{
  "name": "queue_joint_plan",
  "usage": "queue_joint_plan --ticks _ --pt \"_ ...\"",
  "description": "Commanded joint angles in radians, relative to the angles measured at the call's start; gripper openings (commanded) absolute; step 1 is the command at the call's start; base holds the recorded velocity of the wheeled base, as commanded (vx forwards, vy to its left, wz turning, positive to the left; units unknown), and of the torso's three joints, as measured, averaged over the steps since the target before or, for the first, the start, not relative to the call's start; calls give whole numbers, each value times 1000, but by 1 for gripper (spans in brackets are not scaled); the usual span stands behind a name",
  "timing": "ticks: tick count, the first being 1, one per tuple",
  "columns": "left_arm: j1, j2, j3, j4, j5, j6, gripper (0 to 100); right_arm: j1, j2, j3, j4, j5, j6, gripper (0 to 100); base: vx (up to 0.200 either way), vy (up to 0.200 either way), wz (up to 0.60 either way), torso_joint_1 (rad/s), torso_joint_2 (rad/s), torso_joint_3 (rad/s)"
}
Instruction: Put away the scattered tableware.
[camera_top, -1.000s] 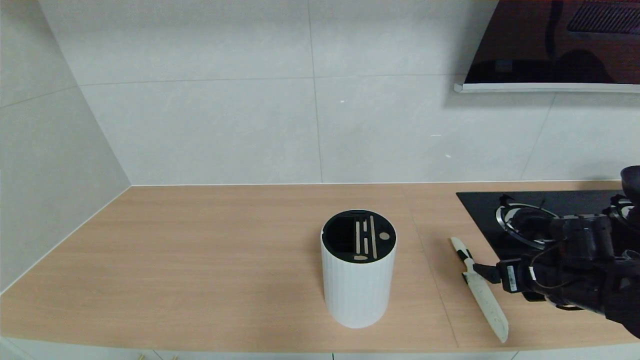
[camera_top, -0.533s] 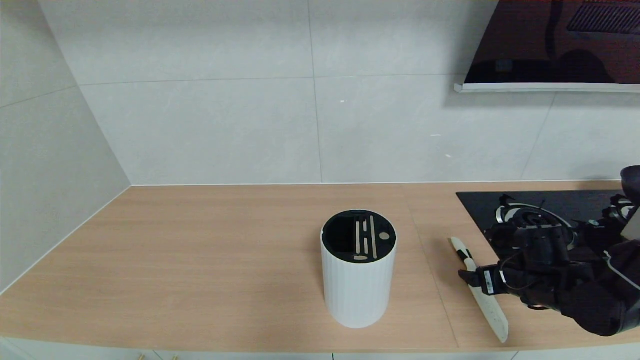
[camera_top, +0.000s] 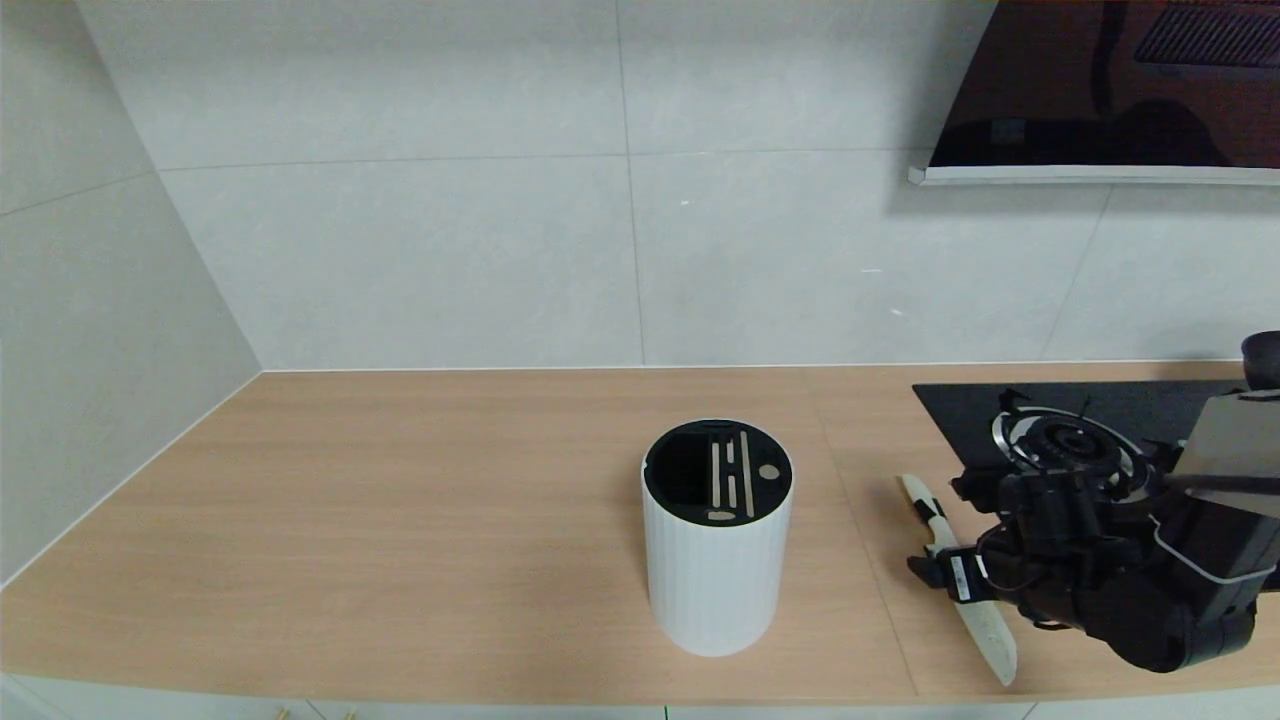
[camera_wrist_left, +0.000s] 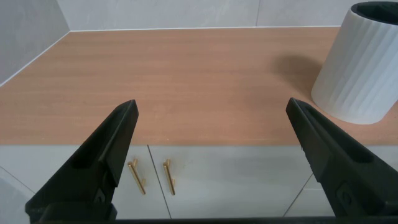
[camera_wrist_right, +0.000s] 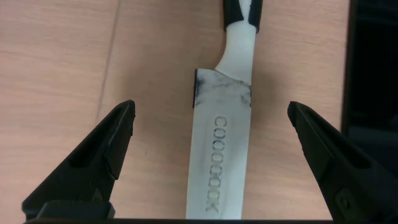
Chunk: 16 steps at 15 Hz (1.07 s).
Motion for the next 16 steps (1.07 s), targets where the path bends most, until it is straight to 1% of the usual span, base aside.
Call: queue_joint_plan --ticks 1,15,16 --pt "0 0 0 0 0 0 100 -3 36 -16 0 0 1 100 0 0 0 0 0 0" --pt "0 0 0 0 0 0 100 -15 66 -39 -2 -2 4 100 0 0 0 0 0 0" --pt "0 0 0 0 0 0 100 -17 68 -39 -2 -2 4 0 0 0 0 0 0 0"
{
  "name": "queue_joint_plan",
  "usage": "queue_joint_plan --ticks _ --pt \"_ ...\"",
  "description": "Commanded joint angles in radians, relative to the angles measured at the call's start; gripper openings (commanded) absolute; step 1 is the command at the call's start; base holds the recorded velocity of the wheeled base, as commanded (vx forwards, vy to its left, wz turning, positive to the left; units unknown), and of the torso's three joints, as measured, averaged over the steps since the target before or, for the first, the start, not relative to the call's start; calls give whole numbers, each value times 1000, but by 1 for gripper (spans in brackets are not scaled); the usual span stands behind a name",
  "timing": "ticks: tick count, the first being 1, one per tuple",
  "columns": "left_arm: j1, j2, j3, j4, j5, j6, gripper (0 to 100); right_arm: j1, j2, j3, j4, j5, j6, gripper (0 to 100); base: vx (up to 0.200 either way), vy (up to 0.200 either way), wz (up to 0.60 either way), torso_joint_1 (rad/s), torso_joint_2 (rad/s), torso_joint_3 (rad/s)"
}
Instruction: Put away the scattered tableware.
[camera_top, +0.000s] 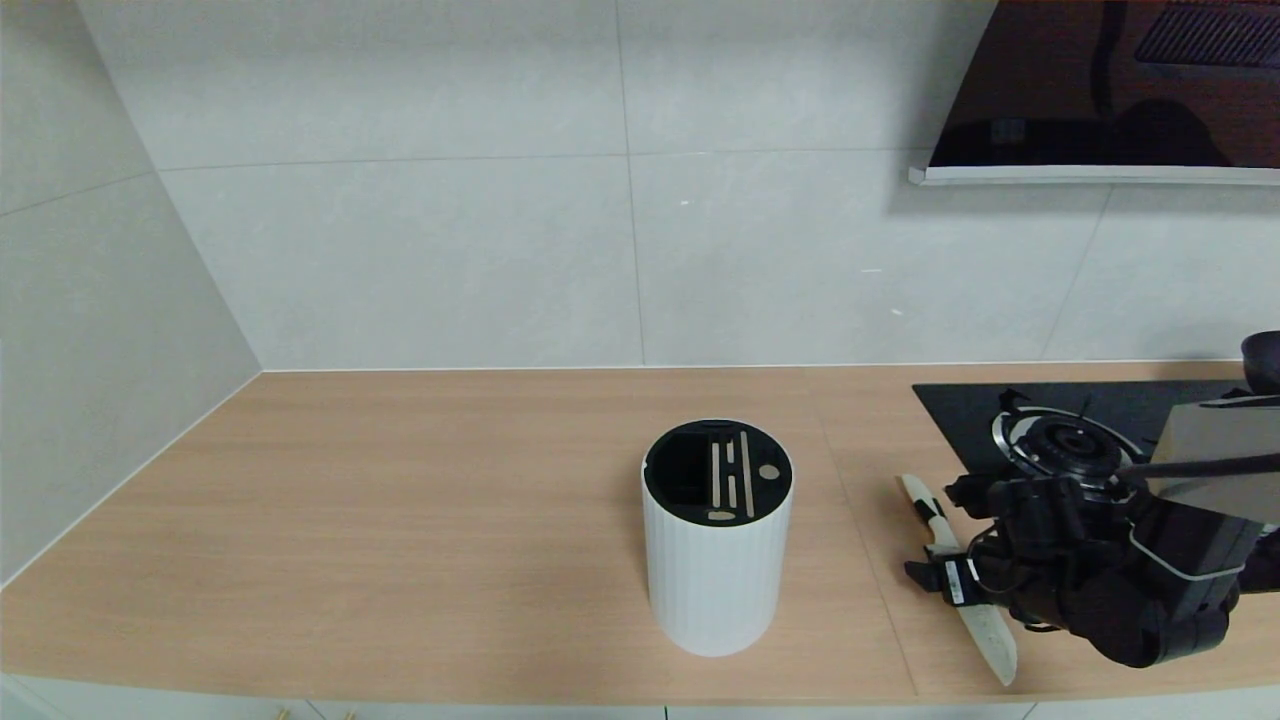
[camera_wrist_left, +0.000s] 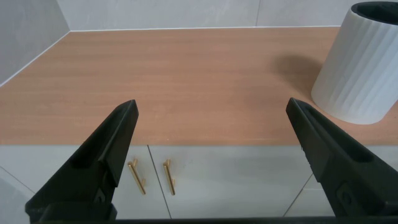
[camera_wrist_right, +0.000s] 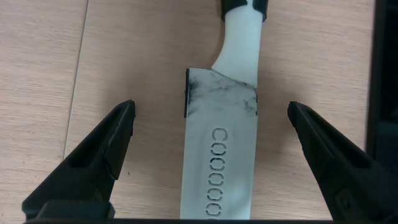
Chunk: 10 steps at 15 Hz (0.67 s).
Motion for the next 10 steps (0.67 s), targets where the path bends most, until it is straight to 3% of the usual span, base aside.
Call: queue_joint_plan --ticks 1,10 --pt "0 0 0 0 1 0 100 -2 6 -1 0 0 -2 0 0 0 0 0 0 0" --pt "0 0 0 0 1 -1 100 1 -52 0 0 -40 -1 0 0 0 0 0 0 0"
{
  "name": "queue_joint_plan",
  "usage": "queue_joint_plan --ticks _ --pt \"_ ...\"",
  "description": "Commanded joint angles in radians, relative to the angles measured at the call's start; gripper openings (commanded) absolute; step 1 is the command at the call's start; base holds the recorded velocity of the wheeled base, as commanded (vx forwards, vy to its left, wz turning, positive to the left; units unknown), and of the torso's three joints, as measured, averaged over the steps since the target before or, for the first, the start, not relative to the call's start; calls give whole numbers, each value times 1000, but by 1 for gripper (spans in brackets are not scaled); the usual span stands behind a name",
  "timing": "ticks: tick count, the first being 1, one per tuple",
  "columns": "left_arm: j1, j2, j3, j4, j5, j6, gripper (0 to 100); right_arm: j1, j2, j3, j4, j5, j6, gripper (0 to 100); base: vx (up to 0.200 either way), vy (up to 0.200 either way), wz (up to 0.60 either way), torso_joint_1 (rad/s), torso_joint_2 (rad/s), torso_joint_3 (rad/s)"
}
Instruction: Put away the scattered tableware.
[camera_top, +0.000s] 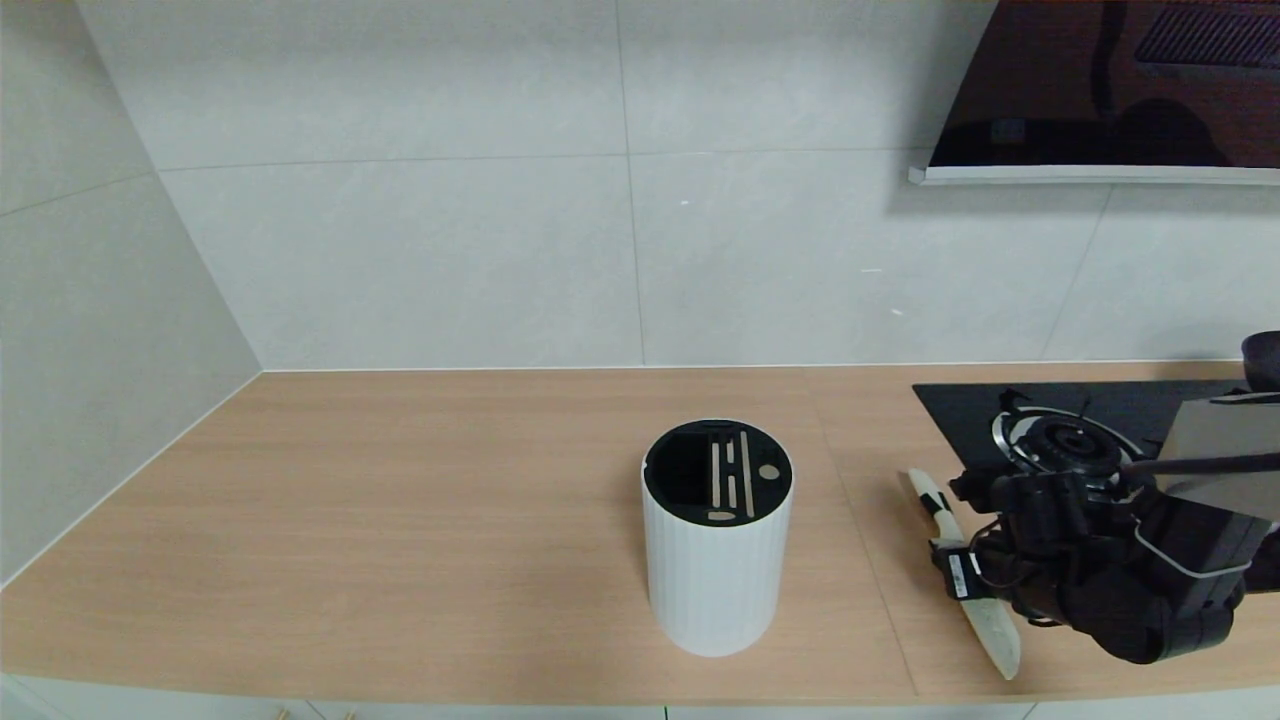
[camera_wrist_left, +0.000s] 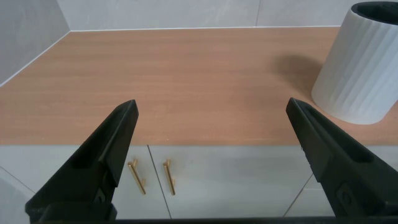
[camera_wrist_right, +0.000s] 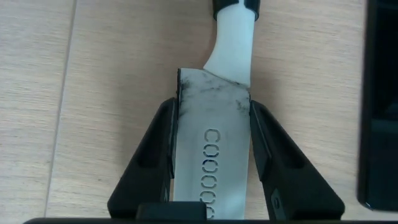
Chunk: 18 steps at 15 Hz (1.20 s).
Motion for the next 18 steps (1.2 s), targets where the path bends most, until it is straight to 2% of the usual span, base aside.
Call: queue_joint_plan --ticks 1,6,10,11,13,16,18 --pt "0 0 0 0 0 -1 100 2 -53 4 -1 -1 0 0 0 0 0 0 0 0" --pt "0 0 0 0 0 3 100 39 -243 48 7 -1 11 0 0 0 0 0 0 0" --pt "0 0 0 0 0 1 100 128 -490 70 46 -6 28 0 0 0 0 0 0 0" --pt "0 0 0 0 0 3 100 167 -586 31 119 -6 28 0 0 0 0 0 0 0" --pt "0 0 -2 -6 -4 3 100 210 -636 -31 175 -4 28 0 0 0 0 0 0 0" --pt "0 0 -52 -11 -24 -1 100 281 -649 -124 221 -3 28 0 0 0 0 0 0 0" --pt "-20 67 -175 66 -152 -1 100 330 -622 -196 221 5 25 0 0 0 0 0 0 0"
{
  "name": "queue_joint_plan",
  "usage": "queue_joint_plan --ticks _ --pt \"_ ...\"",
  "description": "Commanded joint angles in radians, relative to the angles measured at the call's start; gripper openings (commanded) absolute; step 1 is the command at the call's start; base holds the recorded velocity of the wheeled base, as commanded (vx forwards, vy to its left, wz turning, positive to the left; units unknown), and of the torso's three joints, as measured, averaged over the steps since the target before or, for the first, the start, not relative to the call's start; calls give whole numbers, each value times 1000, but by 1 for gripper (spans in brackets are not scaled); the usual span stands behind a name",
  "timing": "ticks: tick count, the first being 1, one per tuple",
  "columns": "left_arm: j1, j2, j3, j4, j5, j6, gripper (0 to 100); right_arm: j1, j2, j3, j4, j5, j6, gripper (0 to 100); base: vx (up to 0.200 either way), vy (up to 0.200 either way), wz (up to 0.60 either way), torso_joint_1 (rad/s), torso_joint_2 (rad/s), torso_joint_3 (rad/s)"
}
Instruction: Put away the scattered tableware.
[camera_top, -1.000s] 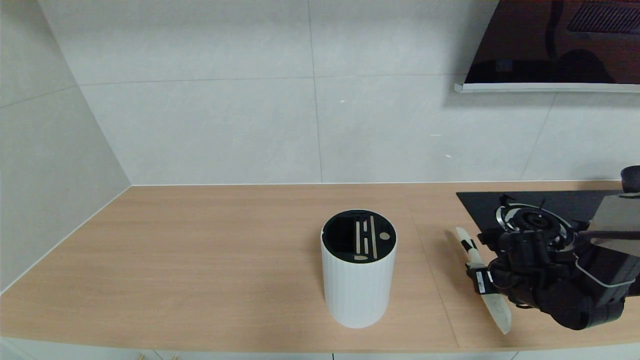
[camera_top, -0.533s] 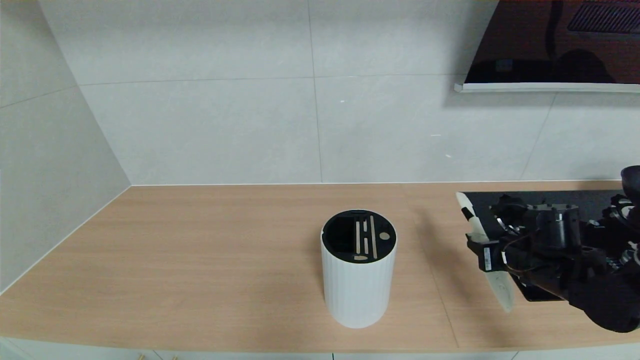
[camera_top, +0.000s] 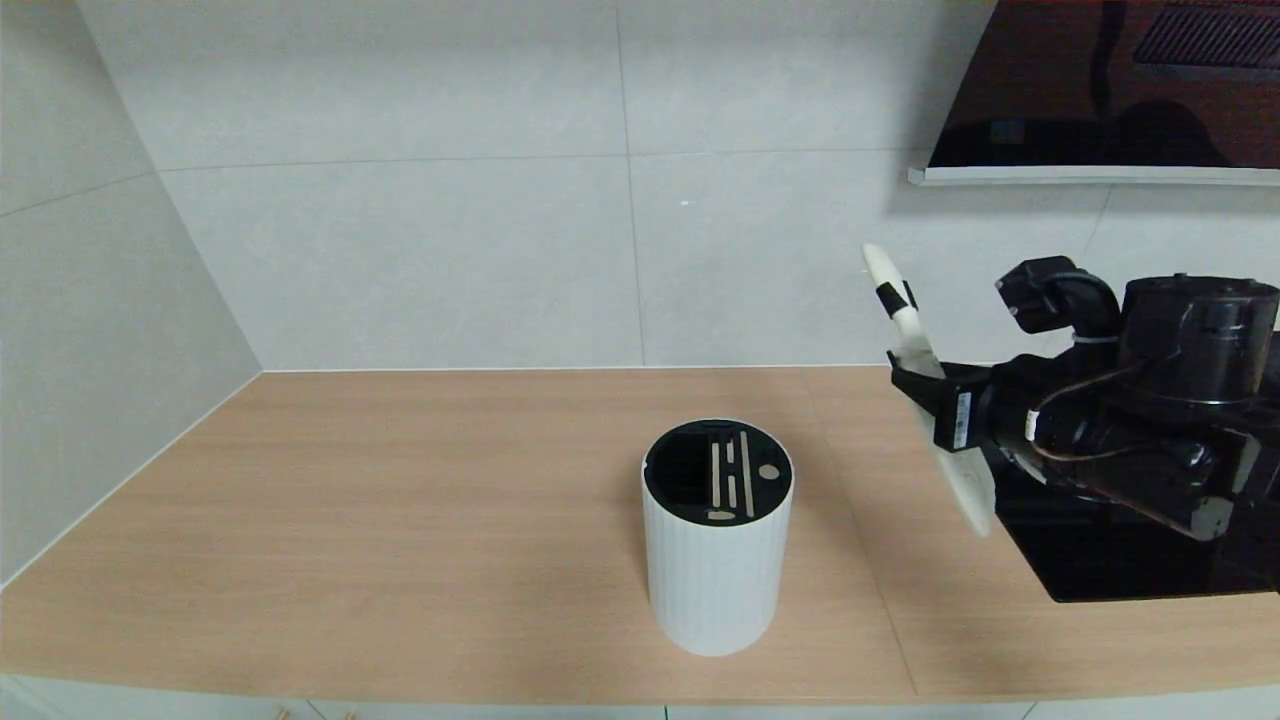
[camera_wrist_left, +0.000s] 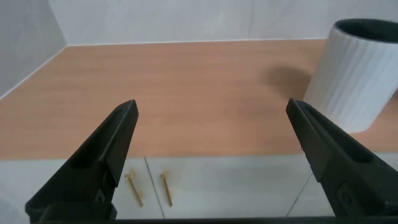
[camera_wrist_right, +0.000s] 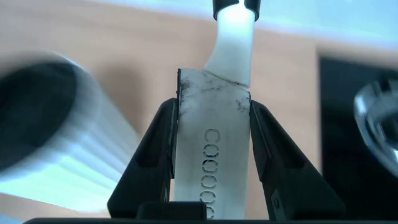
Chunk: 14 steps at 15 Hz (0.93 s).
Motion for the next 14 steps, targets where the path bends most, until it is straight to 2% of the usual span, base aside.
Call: queue_joint_plan --ticks 1,3,4,6,8,9,10,11,12,14 --pt "-29 130 -154 87 -143 0 100 52 16 -95 -1 5 -2 0 0 0 0 0 0 0" --pt "-32 344 -269 100 -269 -2 100 85 68 -170 -1 5 -5 0 0 0 0 0 0 0" --pt "-32 446 -326 92 -306 -2 100 97 84 -184 -1 5 -5 0 0 0 0 0 0 0" --pt "-32 669 -438 47 -361 -2 100 128 102 -209 -1 5 -5 0 0 0 0 0 0 0" --pt "-38 844 -505 -65 -375 -3 100 160 102 -216 -1 3 -4 0 0 0 0 0 0 0" --pt "-104 1003 -553 -207 -373 -38 100 189 93 -203 -2 -5 -4 0 0 0 0 0 0 0" --pt "-167 1088 -571 -296 -370 -97 100 204 84 -190 -2 -6 -2 0 0 0 0 0 0 0" --pt "-265 1180 -585 -401 -358 -166 100 215 77 -178 -5 -6 -2 0 0 0 0 0 0 0" --pt "-340 1262 -591 -502 -318 -223 100 221 76 -173 -5 -9 -2 0 0 0 0 0 0 0" --pt "-411 1393 -582 -697 -249 -285 100 230 70 -164 -7 -15 0 0 0 0 0 0 0 0"
